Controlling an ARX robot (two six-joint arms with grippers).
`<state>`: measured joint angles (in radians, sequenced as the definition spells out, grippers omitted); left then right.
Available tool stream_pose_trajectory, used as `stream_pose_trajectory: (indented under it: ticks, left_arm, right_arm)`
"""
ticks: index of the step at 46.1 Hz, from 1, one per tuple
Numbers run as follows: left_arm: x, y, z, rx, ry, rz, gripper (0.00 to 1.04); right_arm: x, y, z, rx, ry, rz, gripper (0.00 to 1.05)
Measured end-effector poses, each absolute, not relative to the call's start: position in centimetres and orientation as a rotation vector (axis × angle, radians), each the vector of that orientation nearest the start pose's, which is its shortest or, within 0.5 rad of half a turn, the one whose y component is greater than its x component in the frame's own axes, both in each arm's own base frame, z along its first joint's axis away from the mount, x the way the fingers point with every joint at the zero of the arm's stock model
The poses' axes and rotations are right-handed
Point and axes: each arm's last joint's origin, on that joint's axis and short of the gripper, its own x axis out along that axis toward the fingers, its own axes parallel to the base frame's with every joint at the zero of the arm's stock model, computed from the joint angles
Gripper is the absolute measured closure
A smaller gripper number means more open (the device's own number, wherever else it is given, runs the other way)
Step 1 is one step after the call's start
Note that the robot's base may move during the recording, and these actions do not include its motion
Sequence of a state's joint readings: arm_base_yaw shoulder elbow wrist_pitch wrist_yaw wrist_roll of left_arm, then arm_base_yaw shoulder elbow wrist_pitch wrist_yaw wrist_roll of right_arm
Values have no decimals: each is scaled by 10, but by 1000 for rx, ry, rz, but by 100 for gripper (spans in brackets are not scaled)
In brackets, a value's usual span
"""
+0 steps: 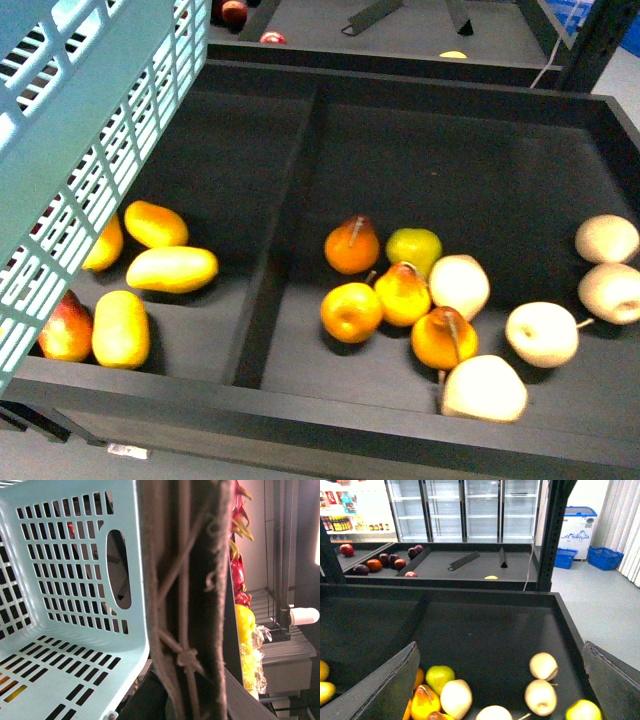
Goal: Pick mango and avocado into basket
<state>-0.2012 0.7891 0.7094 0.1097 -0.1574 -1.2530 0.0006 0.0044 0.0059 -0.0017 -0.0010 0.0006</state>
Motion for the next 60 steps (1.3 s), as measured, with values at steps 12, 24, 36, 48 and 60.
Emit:
stream_pose_trajectory:
  ticks: [12, 24, 36, 48, 60]
  left_arm:
    - [176, -31, 334, -1258, 0, -57, 95]
    - [176, -31, 334, -1258, 1, -59, 95]
    - [177, -31, 334, -1259, 0, -53, 95]
    - [177, -31, 334, -1260, 4, -57, 95]
    - [177, -29, 334, -1236, -20, -28, 95]
  right_arm:
    - [98, 0, 165, 1, 1, 1, 8]
    - [98, 0, 165, 0, 1, 0, 8]
    - [98, 0, 165, 1, 1, 2, 8]
    - [98, 0, 165, 0, 1, 1, 8]
    - [98, 0, 164, 1, 4, 7, 8]
